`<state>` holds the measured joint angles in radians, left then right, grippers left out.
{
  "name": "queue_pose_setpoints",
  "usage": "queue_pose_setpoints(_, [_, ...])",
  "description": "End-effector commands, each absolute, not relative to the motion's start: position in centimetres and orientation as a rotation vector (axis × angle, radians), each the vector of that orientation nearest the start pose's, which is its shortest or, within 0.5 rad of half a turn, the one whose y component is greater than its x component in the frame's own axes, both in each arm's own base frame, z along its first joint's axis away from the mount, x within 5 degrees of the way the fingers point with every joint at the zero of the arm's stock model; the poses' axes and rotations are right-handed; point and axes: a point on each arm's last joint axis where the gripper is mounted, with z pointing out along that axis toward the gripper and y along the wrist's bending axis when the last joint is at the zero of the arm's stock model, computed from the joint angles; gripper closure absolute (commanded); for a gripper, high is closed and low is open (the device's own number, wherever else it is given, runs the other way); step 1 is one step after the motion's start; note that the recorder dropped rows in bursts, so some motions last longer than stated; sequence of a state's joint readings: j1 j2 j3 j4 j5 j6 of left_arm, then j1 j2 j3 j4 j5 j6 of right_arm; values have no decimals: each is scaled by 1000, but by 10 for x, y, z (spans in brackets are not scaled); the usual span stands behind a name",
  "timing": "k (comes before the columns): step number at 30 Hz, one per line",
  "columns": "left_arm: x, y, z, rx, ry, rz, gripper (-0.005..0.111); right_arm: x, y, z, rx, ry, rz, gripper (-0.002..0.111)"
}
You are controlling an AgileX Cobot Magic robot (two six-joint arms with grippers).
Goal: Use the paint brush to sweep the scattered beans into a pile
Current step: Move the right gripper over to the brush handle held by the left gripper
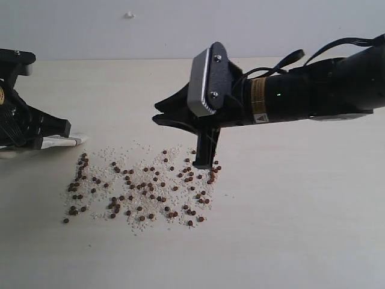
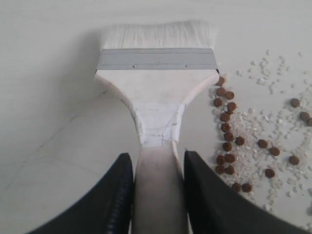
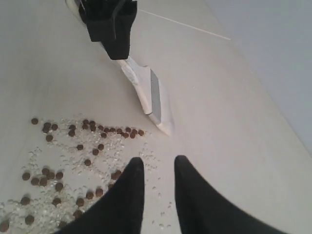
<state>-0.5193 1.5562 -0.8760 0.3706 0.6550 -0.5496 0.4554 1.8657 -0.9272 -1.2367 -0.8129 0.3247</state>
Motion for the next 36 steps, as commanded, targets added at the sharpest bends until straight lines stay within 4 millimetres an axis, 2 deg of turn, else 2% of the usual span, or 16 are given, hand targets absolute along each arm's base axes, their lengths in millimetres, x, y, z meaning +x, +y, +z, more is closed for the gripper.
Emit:
queue_pose_setpoints(1, [259, -125, 206, 304, 2689, 76, 107, 302, 225, 164, -1504, 1319, 579, 70])
queue_pose_setpoints(10, [262, -128, 207, 305, 2659, 36, 107, 305, 228, 137, -1521, 1368, 627, 44])
queue_pose_setpoints(13, [262, -128, 207, 305, 2659, 36, 107, 304, 229, 130, -1534, 1363, 638, 40])
queue_pose_setpoints(18, [262, -128, 207, 305, 2658, 34, 107, 299, 236, 125, -1567, 1248, 665, 40])
queue_pose_setpoints(21, [262, -129, 208, 305, 2654, 30, 107, 291, 252, 122, -1589, 1161, 635, 40])
queue_pose_setpoints(25, [262, -129, 208, 306, 2652, 28, 107, 290, 279, 117, -1542, 1135, 603, 40])
queue_pose_setpoints(32, [262, -129, 208, 303, 2650, 22, 107, 308, 321, 110, -1485, 1176, 631, 40])
queue_pose_setpoints(36, [262, -129, 210, 303, 2641, 16, 107, 319, 336, 101, -1454, 1186, 664, 41])
